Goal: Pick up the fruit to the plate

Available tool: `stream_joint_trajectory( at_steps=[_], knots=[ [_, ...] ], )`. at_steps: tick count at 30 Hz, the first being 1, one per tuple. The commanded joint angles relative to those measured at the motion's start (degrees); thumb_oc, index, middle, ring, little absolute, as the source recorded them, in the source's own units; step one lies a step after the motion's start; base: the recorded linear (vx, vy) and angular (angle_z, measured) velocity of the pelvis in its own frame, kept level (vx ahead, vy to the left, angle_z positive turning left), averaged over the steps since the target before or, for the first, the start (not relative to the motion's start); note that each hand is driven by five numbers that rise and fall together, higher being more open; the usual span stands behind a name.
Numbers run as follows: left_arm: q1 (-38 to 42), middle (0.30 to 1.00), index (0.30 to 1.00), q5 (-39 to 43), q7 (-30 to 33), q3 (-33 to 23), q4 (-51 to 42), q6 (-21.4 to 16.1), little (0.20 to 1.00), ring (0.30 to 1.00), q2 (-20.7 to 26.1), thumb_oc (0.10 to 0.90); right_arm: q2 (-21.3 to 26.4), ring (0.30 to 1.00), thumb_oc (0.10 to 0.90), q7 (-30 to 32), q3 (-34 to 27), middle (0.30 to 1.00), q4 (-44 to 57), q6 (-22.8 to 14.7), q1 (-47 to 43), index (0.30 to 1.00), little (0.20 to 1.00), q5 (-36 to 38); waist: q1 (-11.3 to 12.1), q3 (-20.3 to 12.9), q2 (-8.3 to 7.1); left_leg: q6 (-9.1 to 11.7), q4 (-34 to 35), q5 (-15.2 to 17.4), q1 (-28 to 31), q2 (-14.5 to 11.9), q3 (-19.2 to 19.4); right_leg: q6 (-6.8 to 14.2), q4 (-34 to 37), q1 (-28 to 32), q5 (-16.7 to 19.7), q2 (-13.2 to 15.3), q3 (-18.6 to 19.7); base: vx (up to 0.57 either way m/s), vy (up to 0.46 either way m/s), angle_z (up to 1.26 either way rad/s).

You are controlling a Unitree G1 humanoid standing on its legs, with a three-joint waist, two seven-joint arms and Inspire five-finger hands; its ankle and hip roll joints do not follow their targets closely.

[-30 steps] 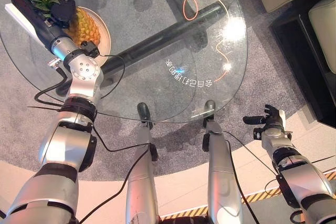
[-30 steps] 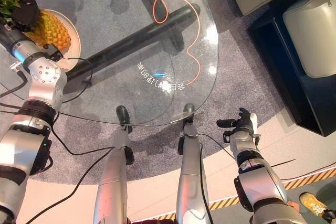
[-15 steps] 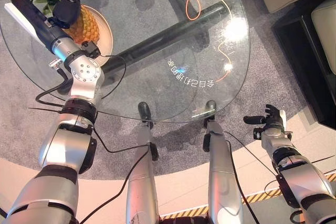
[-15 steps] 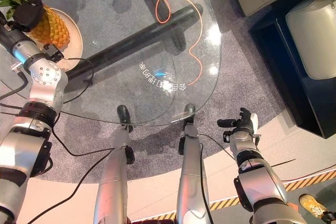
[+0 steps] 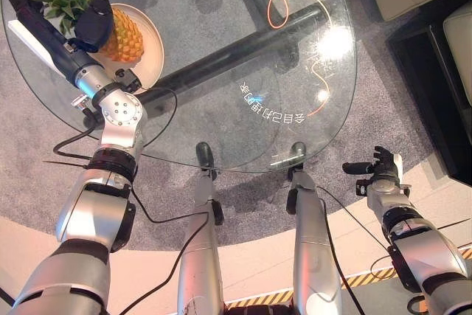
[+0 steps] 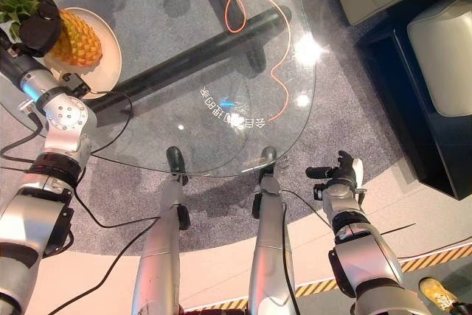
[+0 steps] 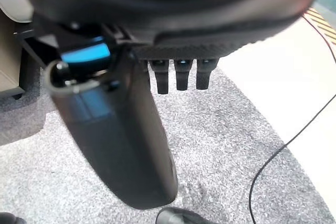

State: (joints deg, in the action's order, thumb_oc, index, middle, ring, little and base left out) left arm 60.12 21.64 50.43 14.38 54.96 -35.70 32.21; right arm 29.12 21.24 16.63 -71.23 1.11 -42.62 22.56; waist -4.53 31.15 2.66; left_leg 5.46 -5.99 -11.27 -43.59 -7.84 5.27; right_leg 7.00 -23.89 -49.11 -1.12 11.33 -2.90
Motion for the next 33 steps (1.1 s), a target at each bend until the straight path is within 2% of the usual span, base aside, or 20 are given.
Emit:
stream_joint_trajectory(
  at_steps=[1, 18, 24, 33],
  knots=[
    [2.73, 0.900, 0.900, -0.64, 0.80, -4.50, -2.93, -6.47, 0.900, 0.900, 3.81, 0.800, 1.16, 0.900, 0.800, 3.46, -2.16, 0.900, -1.70, -0.09, 1.86, 0.900, 0.900, -0.59, 2.10, -1.36, -1.92, 0.31, -8.20, 9.36, -0.74, 1.84, -0.27, -1.36, 3.93, 2.73, 0.07, -1.81, -4.68, 0.00, 0.000, 0.00],
    [-2.39, 0.900, 0.900, -2.99, 1.19, -6.54, -10.08, -10.22, 0.900, 0.900, 1.74, 0.800, 0.57, 0.900, 0.800, 4.34, -3.55, 0.900, -1.33, -0.41, 2.66, 0.900, 0.900, 0.14, 3.46, -1.36, -1.88, -0.10, -8.43, 9.48, -0.81, 2.31, -1.21, -1.31, 4.61, 3.26, 0.72, -1.47, -5.23, -0.01, -0.006, 0.03],
    [-4.49, 0.900, 0.900, -5.03, 1.08, -6.99, -15.63, -11.61, 0.900, 0.900, 0.85, 0.800, 0.82, 0.900, 0.800, 4.49, -4.31, 0.900, -1.30, -0.79, 3.47, 0.900, 0.900, 0.49, 4.21, -1.36, -1.64, -0.16, -8.32, 10.09, 0.60, 2.48, -1.49, -0.97, 4.72, 4.78, 0.39, -0.94, -5.62, 0.00, 0.000, 0.00],
    [-4.39, 0.900, 0.900, -7.68, -0.08, -7.21, -21.38, -11.88, 0.900, 0.900, -0.45, 0.800, 0.80, 0.900, 0.800, 4.26, -4.99, 0.900, -1.32, -0.22, 3.22, 0.900, 0.900, 0.71, 4.69, -1.36, -1.56, -0.42, -8.18, 10.28, 1.66, 2.65, -1.63, -0.77, 5.00, 5.95, 0.61, -0.61, -5.89, -0.01, -0.014, 0.06]
  ],
)
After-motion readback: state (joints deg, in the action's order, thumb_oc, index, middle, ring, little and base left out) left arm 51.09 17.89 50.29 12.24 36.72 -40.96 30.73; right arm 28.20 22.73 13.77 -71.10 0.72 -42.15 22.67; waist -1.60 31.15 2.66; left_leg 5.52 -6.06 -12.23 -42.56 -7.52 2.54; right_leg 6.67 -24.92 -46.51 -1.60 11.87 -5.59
